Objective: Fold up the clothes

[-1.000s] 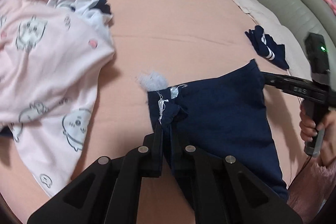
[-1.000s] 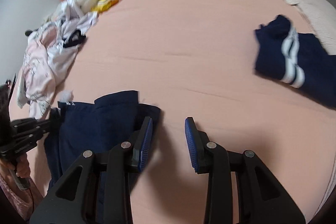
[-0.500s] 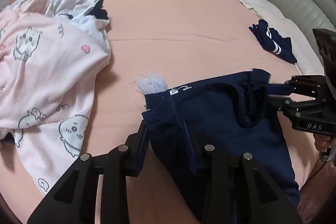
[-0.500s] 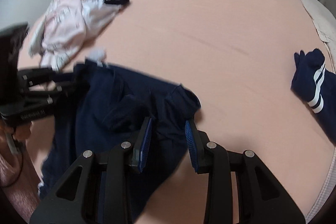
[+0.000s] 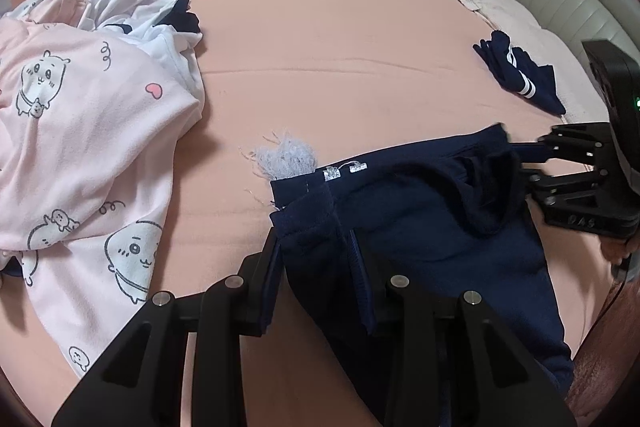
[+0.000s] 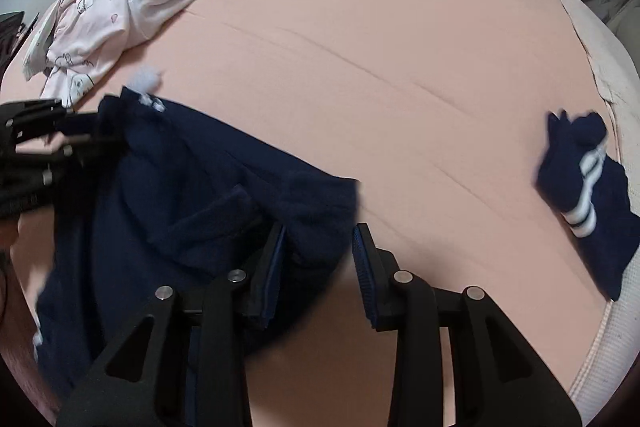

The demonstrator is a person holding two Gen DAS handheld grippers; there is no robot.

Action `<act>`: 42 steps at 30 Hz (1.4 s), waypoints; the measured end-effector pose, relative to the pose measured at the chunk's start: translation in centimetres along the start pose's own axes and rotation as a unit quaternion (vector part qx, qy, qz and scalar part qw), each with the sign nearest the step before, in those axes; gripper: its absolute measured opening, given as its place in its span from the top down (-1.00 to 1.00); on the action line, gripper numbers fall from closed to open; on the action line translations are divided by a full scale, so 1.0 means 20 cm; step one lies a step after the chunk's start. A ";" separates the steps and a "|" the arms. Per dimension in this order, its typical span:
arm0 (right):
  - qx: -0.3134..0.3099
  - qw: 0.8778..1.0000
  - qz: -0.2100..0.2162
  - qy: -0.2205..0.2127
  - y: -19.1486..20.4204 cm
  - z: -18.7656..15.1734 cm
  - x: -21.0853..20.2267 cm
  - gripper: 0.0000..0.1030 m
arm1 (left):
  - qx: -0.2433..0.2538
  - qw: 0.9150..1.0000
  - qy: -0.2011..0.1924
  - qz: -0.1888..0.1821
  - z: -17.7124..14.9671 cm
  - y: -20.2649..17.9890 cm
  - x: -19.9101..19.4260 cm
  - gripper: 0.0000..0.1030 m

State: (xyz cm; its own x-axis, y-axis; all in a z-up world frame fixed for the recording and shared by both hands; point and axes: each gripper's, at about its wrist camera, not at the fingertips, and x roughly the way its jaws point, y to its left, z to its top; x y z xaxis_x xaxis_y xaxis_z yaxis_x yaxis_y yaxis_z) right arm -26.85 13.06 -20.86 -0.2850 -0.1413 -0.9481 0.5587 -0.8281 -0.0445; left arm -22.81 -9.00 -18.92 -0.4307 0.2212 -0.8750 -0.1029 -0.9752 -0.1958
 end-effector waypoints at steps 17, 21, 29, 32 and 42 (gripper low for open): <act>0.046 0.995 -0.005 -0.087 -0.04 -0.08 -0.20 0.27 | 0.010 1.000 -0.015 0.011 0.00 -0.03 -0.01 0.32; 0.060 0.995 -0.049 -0.063 -0.07 -0.10 -0.06 0.30 | 0.015 0.999 -0.025 0.017 0.01 -0.05 0.00 0.32; 0.178 0.977 -0.028 -0.113 -0.26 -0.21 -0.20 0.29 | -0.047 0.998 -0.047 -0.024 0.03 0.02 -0.04 0.31; 0.141 0.983 -0.043 -0.112 -0.20 -0.19 -0.21 0.24 | -0.029 0.999 -0.042 -0.005 0.02 -0.01 -0.02 0.32; 0.194 0.972 -0.101 -0.088 -0.29 -0.18 -0.09 0.11 | -0.055 0.998 -0.040 0.017 0.09 0.06 0.00 0.17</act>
State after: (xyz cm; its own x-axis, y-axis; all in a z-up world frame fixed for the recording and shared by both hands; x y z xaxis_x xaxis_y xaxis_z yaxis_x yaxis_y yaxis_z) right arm -26.75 20.12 -20.12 -0.5060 -0.0174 -0.8624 0.1511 -0.9861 -0.0687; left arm -24.48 -10.17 -18.44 -0.5021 0.1838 -0.8450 0.0105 -0.9758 -0.2184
